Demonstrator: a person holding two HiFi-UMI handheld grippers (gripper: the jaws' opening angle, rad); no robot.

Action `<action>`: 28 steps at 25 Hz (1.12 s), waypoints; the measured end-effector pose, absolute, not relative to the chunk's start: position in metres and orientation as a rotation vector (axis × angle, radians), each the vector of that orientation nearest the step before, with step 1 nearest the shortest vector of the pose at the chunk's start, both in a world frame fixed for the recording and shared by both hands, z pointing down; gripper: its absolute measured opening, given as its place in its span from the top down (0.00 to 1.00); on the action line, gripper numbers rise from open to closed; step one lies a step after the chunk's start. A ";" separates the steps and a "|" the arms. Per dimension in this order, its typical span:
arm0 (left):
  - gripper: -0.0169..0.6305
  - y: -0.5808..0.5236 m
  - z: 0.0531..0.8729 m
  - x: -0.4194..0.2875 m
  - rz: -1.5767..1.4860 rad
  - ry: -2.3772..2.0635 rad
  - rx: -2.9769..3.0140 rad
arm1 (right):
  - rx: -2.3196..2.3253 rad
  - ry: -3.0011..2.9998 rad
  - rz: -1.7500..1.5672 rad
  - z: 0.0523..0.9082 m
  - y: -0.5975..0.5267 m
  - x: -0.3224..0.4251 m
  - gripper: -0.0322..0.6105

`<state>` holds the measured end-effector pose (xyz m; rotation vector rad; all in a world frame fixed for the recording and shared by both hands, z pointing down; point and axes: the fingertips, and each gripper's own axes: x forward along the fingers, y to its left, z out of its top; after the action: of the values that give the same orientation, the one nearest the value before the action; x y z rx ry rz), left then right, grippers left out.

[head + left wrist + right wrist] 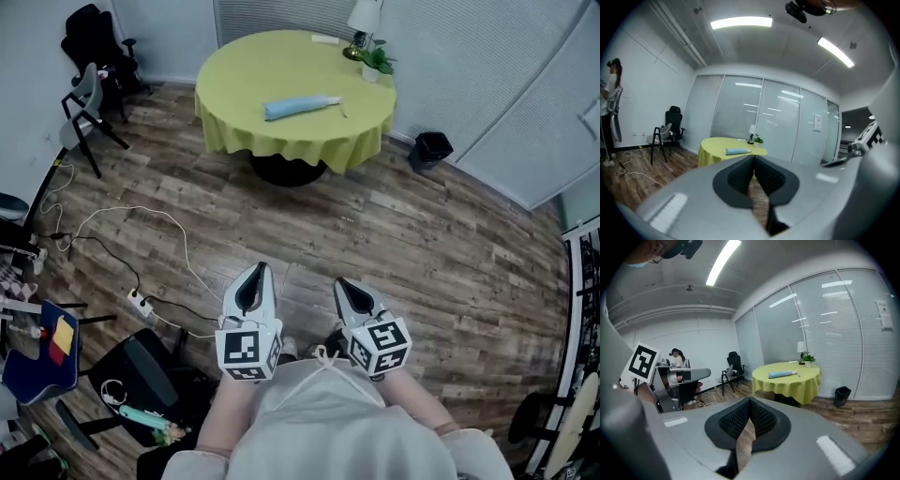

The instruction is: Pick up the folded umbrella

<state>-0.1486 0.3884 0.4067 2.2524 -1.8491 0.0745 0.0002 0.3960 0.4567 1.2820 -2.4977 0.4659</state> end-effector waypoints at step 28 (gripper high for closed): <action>0.96 0.016 0.405 -0.038 0.207 -1.973 2.245 | 0.982 -2.661 0.337 0.454 -0.022 0.067 0.95</action>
<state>-0.0376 0.0157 0.4048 2.2451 -1.9733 0.2066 0.0671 -0.0218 0.4540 0.9824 -2.6608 0.3371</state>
